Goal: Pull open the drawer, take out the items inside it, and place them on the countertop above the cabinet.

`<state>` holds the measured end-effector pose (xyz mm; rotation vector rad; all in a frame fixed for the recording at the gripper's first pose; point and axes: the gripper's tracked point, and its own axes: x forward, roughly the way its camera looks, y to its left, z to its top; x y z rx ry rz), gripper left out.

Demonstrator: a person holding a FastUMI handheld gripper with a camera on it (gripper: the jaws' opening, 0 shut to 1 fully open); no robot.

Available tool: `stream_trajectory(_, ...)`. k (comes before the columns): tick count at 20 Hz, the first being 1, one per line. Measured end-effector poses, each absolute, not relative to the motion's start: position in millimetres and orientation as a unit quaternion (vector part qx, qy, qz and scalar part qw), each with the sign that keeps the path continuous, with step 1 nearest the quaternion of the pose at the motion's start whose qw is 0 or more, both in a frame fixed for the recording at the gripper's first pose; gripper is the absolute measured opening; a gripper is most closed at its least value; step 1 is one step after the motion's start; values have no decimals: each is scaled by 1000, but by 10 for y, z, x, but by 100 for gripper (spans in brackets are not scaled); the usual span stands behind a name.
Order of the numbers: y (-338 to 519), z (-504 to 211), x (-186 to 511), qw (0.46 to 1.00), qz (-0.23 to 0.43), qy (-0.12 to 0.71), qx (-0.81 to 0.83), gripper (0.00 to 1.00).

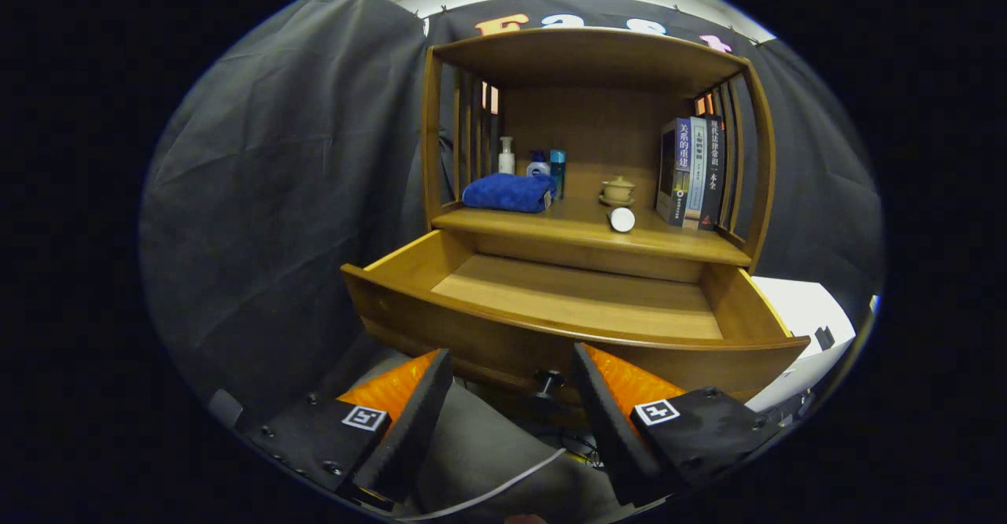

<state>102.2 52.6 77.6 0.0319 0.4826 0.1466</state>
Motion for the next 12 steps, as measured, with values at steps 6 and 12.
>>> stream_trajectory(6, 470, 504, 1175, 962, 44, 264, 56, 99)
stream_trajectory(12, 445, 392, 1286, 963, 36, 260, 55, 98)
